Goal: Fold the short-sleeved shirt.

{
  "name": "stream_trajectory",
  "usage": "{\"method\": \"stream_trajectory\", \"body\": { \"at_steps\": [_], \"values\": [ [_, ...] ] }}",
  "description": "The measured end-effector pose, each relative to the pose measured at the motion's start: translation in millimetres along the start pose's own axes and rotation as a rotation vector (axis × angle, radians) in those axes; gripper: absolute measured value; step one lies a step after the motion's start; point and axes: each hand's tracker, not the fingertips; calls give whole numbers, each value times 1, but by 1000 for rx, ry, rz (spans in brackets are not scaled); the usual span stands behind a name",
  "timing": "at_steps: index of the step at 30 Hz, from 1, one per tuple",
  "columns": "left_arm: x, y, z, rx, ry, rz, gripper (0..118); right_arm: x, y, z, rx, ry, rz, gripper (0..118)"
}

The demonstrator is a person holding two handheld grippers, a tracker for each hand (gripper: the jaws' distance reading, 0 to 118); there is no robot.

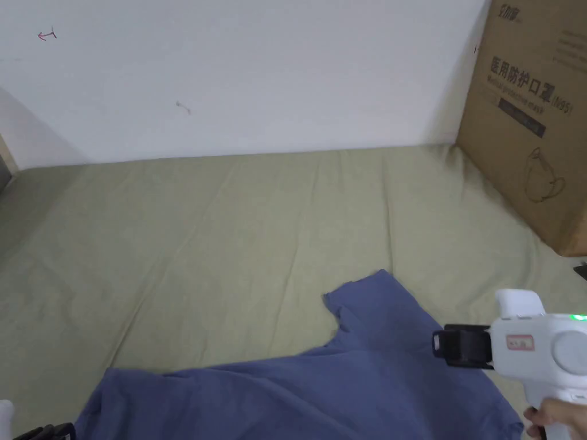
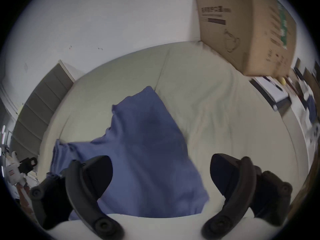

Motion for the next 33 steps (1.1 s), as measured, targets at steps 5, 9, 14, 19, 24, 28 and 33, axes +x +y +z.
{"method": "stream_trajectory", "body": {
  "at_steps": [5, 9, 14, 19, 24, 28, 33],
  "values": [
    [4, 7, -18, -22, 8, -1, 0, 2, 35, -79, -87, -55, 41, 109],
    [-7, 3, -37, -55, 21, -2, 0, -8, 14, -124, -293, -122, 42, 83],
    [-13, 12, -49, -68, 40, 32, 97, -17, 16, -124, -192, -105, 153, 0],
    [-23, 41, -80, -24, 54, 64, 117, -14, 19, -117, -191, -87, 168, 0],
    [-13, 71, -145, -176, 45, -18, 116, -14, 21, -113, -193, -101, 117, 0],
    [0, 64, -200, -362, 94, -102, 74, -12, 25, -110, -195, -100, 117, 0],
    [6, 70, -184, -329, 107, -197, 23, -9, 33, -92, -168, -71, 86, 0]
  ]
}}
